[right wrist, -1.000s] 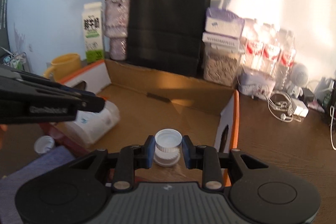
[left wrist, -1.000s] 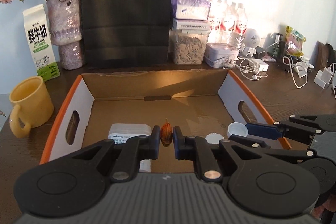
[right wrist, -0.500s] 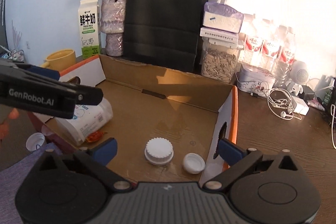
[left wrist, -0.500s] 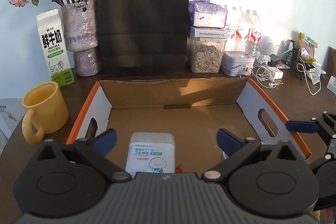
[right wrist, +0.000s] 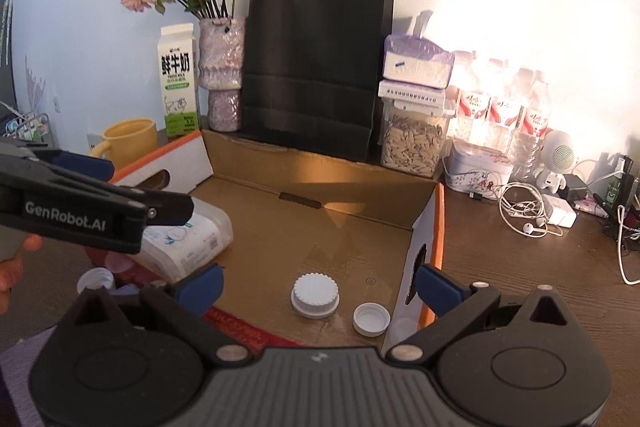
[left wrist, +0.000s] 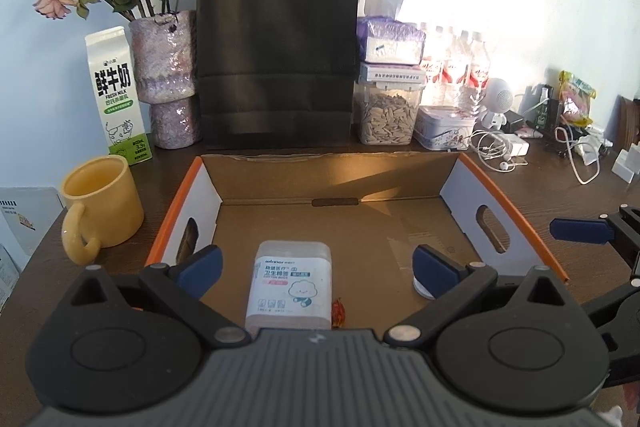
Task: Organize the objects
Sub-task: 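Withdraw both grippers from the cardboard box toward the pile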
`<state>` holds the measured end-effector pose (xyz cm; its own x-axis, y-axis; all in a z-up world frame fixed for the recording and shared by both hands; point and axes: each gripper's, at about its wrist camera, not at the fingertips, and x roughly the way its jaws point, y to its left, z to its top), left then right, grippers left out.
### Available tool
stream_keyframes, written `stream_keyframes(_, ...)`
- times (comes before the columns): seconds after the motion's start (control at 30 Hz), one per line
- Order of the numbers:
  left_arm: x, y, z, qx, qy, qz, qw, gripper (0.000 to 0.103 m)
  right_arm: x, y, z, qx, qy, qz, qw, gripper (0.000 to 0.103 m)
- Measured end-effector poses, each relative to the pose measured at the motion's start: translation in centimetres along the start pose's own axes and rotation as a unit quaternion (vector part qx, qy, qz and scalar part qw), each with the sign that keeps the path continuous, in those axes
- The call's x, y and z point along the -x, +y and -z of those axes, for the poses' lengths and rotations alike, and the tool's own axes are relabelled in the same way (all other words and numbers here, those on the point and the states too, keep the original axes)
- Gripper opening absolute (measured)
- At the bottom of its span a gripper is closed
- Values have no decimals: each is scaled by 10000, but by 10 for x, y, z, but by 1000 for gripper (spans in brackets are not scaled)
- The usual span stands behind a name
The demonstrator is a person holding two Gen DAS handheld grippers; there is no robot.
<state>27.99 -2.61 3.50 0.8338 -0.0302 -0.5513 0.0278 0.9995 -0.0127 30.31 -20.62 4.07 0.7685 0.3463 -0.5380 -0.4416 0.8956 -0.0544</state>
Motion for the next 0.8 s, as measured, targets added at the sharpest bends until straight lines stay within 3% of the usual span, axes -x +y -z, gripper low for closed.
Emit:
stream_keyframes(0.43,83,19,40,219,-433,17,9988,103,78,17,34,16,-524,-45,9986,103)
stream_keyframes(0.8,129,30,87,141,-460,-12,9988,103,136,28,87,-91,-680,-45,9976,103)
